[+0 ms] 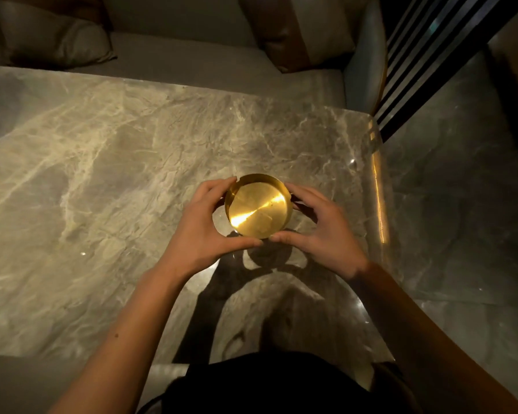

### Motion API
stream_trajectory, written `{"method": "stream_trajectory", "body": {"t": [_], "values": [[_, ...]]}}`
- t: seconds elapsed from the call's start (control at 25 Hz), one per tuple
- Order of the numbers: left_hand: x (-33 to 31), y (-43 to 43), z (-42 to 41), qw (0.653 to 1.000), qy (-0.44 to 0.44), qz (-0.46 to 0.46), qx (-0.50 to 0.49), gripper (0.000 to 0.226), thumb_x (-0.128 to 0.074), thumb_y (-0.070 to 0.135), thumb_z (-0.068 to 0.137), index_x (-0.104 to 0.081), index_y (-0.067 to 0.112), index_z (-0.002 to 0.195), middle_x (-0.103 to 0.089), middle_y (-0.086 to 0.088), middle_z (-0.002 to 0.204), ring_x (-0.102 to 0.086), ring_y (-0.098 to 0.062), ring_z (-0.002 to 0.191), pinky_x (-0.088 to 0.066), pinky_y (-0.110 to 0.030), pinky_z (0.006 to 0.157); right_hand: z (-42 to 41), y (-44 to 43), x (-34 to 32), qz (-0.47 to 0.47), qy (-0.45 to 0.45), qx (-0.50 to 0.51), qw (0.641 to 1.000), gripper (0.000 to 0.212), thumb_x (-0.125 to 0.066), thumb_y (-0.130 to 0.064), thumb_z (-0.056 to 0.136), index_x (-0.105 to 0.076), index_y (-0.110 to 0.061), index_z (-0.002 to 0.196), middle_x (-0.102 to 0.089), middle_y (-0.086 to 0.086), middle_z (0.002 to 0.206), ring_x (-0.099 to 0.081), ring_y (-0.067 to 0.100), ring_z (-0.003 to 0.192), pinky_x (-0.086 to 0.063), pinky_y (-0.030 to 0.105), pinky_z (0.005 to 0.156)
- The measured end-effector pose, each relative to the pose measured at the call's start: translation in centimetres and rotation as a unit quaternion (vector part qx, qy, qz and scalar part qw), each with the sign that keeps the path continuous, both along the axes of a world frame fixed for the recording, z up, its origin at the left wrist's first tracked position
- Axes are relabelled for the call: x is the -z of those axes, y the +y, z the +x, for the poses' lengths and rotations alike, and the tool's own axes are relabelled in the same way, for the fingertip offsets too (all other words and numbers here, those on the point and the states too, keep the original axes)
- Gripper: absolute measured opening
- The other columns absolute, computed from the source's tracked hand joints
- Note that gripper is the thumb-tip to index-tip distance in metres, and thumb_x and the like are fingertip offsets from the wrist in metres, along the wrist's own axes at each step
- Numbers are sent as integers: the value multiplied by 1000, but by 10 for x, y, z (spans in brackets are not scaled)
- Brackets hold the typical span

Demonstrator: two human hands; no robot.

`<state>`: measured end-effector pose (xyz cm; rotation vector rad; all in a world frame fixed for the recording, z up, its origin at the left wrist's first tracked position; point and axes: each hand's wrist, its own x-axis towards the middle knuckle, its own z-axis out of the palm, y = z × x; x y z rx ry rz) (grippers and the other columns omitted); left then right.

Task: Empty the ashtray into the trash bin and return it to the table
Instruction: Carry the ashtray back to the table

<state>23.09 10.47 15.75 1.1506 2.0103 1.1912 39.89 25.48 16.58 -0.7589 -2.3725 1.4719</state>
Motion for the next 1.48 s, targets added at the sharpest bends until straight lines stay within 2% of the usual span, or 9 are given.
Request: {"method": "stream_trajectory", "body": {"t": [0.36,0.48,0.6,0.72,0.84,0.96,1.12,1.32,1.48], "values": [[-3,-12,-14,999,20,4,-30,109,-87,57,48,-45,23,142,-46,8,134,-49,-4,125,-39,-12,102,-22,-4,2,-12,23,-20,999,84,-87,-25,65,-48,-27,139,-53,-10,136,-50,1,125,-44,20,103],[-6,-16,-8,998,24,-5,-64,109,-91,51,48,-45,22,143,-47,8,134,-48,-3,125,-38,-9,102,-26,0,8,-20,27,-43,999,86,-88,-29,63,-47,-26,139,-52,-12,135,-50,0,124,-43,15,101],[-5,-18,-3,996,8,-2,-85,107,-93,43,49,-46,22,142,-48,6,135,-48,-4,127,-38,-10,103,-28,3,11,-18,26,-53,998,88,-88,-31,62,-46,-27,140,-51,-13,134,-51,1,123,-43,16,101],[-5,-21,-4,995,-2,6,-98,103,-90,45,49,-47,24,141,-49,7,134,-48,-4,127,-40,-15,104,-32,2,12,-28,30,-55,998,87,-87,-34,62,-47,-29,139,-53,-10,136,-52,3,123,-46,24,102],[-4,-31,-19,995,-8,6,-103,103,-89,48,50,-47,24,140,-50,9,134,-48,-3,127,-41,-20,105,-48,-9,12,-33,33,-49,998,86,-88,-29,62,-49,-26,138,-55,-7,135,-53,4,123,-47,23,103],[-3,-44,-45,995,-13,8,-94,104,-93,43,49,-47,23,141,-50,8,134,-48,-2,127,-41,-20,105,-71,-25,11,-31,42,-35,998,85,-90,-24,62,-50,-26,137,-56,-7,133,-54,4,123,-46,22,103],[-11,-71,-101,997,-14,16,-74,105,-93,40,48,-47,24,141,-50,9,133,-50,0,124,-39,-15,105,-121,-60,2,-18,49,-11,999,82,-90,-24,62,-47,-49,127,-57,-19,127,-54,2,121,-46,24,104],[-18,-132,-200,999,13,29,-41,102,-94,36,49,-48,23,140,-49,9,131,-49,4,122,-39,-12,103,-210,-130,-4,-1,60,18,998,82,-90,-22,62,-51,-33,133,-58,-15,129,-54,3,122,-44,24,105],[-23,-182,-256,999,20,24,-24,102,-93,38,50,-47,25,140,-48,10,134,-46,5,123,-39,-10,101,-260,-186,-8,3,64,27,998,82,-89,-25,63,-49,-36,133,-57,-12,131,-53,5,123,-43,23,104]]}}
